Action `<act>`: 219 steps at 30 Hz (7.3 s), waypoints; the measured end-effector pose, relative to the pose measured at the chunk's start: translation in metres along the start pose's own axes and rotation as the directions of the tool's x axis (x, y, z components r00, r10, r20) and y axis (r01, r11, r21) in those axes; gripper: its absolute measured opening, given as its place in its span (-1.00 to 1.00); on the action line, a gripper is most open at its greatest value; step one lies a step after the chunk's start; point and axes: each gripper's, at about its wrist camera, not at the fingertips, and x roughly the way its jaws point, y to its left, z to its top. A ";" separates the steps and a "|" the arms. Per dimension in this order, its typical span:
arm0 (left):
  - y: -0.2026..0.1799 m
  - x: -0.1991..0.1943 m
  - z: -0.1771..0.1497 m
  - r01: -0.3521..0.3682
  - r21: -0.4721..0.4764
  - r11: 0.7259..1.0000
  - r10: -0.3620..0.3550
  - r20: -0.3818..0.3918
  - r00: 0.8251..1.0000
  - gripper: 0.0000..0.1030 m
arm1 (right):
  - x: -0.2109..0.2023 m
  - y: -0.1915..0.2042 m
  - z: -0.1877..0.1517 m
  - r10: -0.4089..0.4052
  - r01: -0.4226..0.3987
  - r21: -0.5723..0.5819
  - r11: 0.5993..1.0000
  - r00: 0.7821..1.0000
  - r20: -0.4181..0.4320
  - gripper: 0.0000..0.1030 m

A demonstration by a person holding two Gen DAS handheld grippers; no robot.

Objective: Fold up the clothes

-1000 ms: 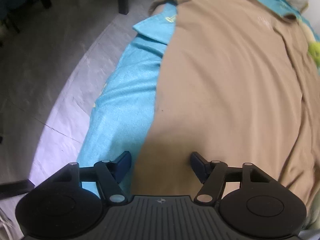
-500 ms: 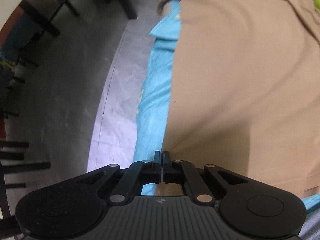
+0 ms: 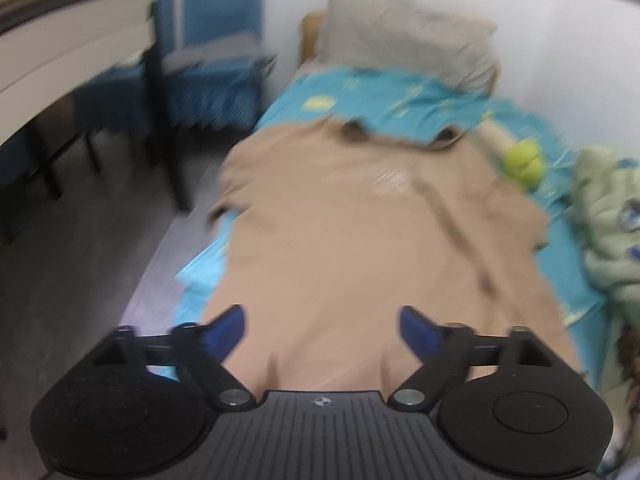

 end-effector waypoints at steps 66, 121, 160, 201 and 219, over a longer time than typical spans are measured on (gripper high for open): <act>0.036 0.124 -0.069 0.030 -0.165 0.986 -0.038 -0.045 0.998 0.86 | 0.108 -0.045 -0.063 -0.211 0.171 0.342 0.924 0.974 0.084 0.70; 0.042 0.142 -0.066 0.062 -0.223 0.973 -0.084 -0.094 0.992 0.91 | 0.175 -0.078 -0.039 -0.055 -0.028 0.580 0.814 0.991 0.125 -0.77; 0.045 0.145 -0.060 0.086 -0.258 0.962 -0.109 -0.075 0.991 0.91 | 0.201 -0.062 0.004 -0.129 0.066 0.242 0.968 0.957 0.258 -0.78; 0.123 0.107 -0.024 0.005 -0.244 0.970 0.021 0.103 0.994 0.92 | 0.229 0.225 -0.116 0.056 -0.073 -0.535 0.842 0.997 -0.047 1.00; 0.042 0.080 -0.061 0.251 -0.119 0.961 -0.249 0.030 0.968 0.89 | -0.101 0.116 -0.091 0.058 -0.003 -0.419 0.908 0.991 0.119 1.00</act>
